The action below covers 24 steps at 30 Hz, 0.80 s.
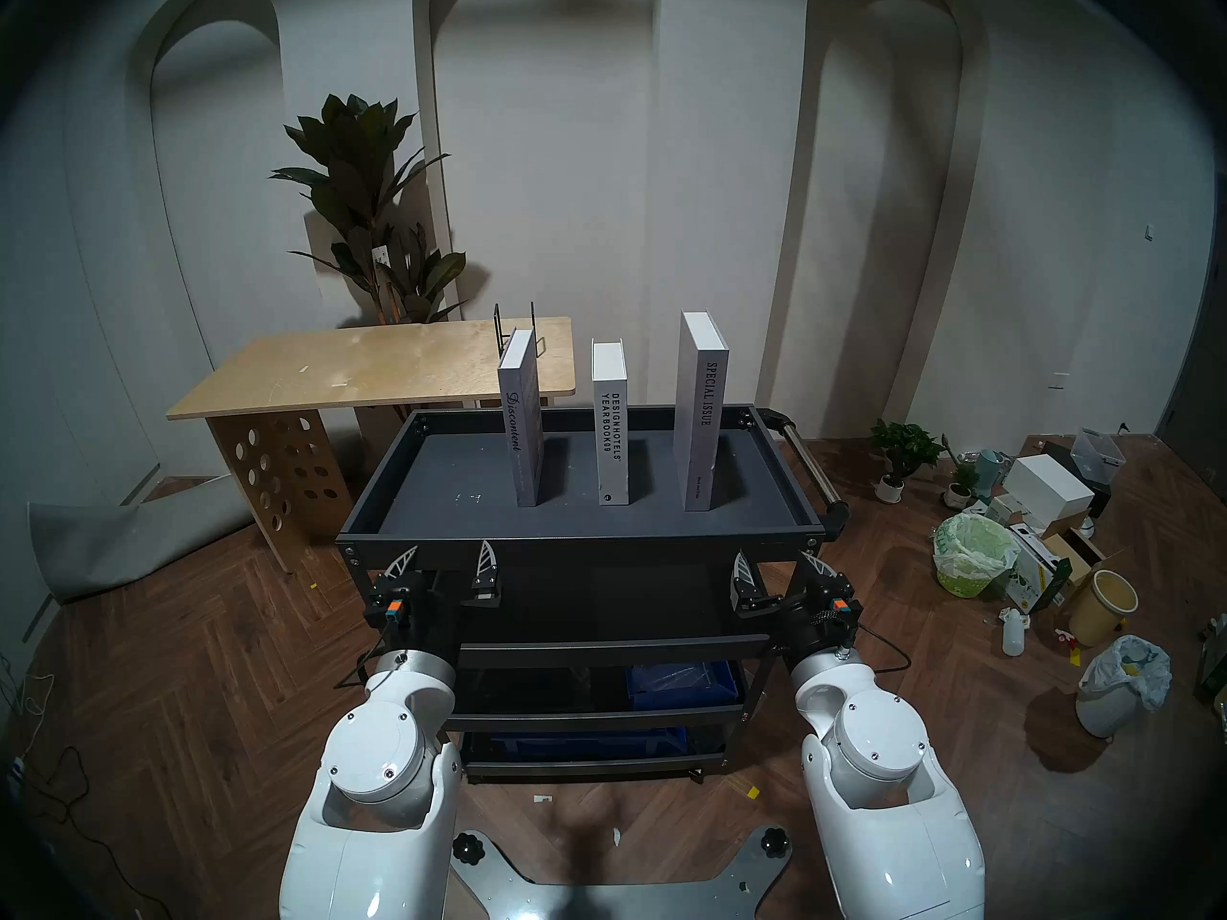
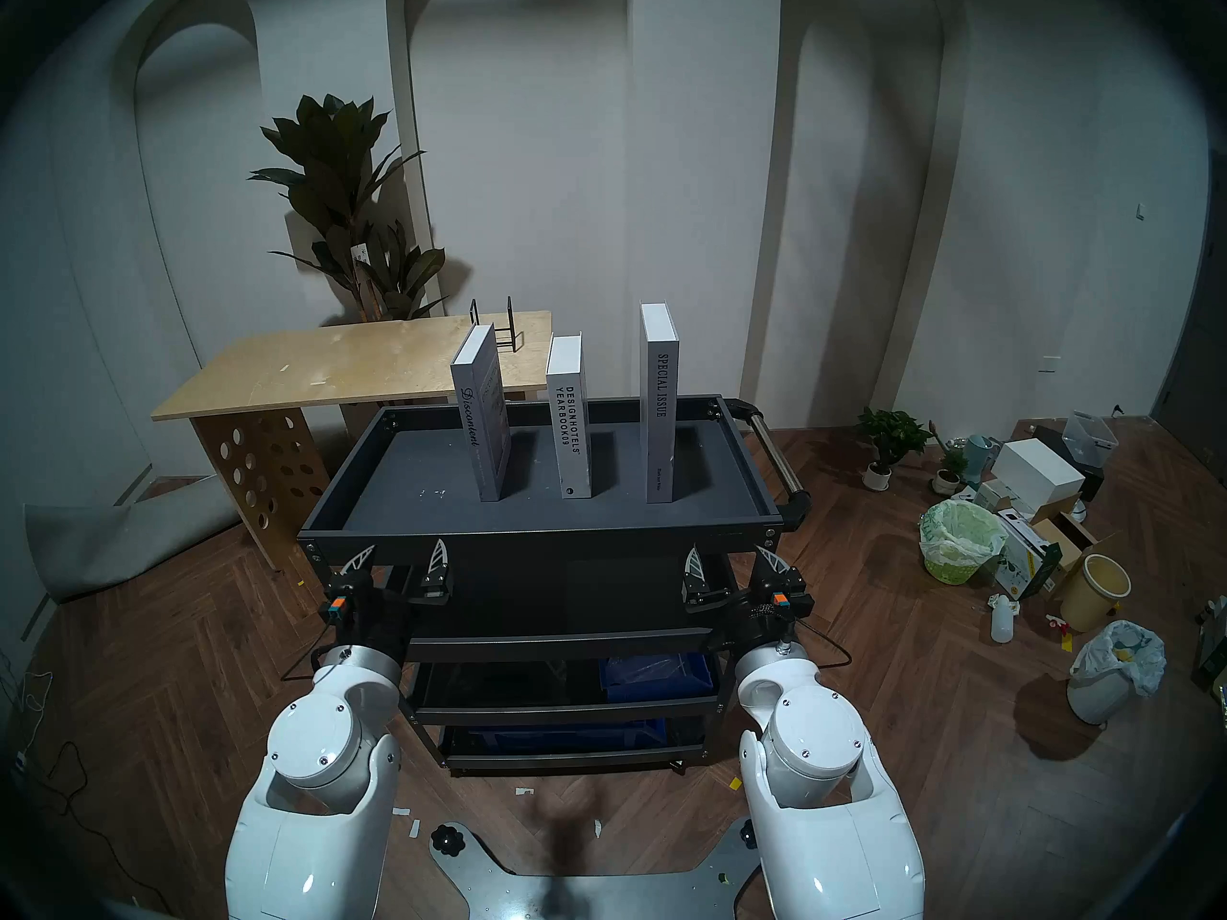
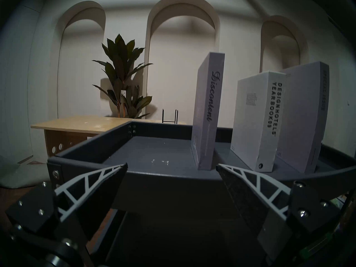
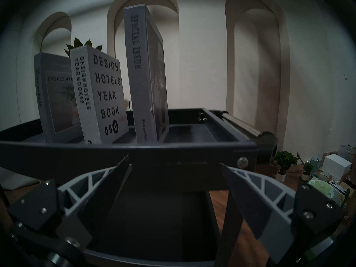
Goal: Sort the books onto the shelf by size, largest to the left
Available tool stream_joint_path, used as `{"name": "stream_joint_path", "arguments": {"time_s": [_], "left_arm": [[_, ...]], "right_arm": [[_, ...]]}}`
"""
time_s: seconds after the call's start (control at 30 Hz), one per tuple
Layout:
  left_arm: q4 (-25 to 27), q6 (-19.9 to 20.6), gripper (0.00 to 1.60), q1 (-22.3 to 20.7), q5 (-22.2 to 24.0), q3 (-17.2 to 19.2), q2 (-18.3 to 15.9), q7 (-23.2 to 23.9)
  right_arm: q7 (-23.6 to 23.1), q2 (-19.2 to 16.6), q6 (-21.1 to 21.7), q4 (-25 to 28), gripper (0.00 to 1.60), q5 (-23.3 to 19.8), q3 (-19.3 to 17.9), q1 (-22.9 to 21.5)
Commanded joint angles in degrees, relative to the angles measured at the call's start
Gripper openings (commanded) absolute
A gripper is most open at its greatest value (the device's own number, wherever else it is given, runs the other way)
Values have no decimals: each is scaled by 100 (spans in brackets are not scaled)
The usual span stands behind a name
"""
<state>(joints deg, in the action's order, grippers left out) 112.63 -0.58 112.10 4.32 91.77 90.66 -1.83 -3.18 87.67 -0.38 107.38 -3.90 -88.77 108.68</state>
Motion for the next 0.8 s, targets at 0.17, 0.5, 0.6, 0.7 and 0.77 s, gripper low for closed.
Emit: {"name": "stream_joint_path", "arguments": {"time_s": [0.17,0.5,0.6,0.7,0.77], "left_arm": [[862,556,160,84,103,55,41,-107],[948,873,160,-12,142,52,3,-165],[923,898,160,-41,134,46,7,-194],[894,913,160,-72,143,53,19,-220],[876,923,160,-96,146,67,14,-230]], "right_arm": [[-231,-3,-131,888,160,-344,-52,-46],[-220,95,-154,990,160,-400,58,-372],[-154,148,-230,884,160,-329,121,-580],[-109,195,-236,743,160,-318,185,-834],[-51,210,-275,618,160,-244,239,-1013]]}}
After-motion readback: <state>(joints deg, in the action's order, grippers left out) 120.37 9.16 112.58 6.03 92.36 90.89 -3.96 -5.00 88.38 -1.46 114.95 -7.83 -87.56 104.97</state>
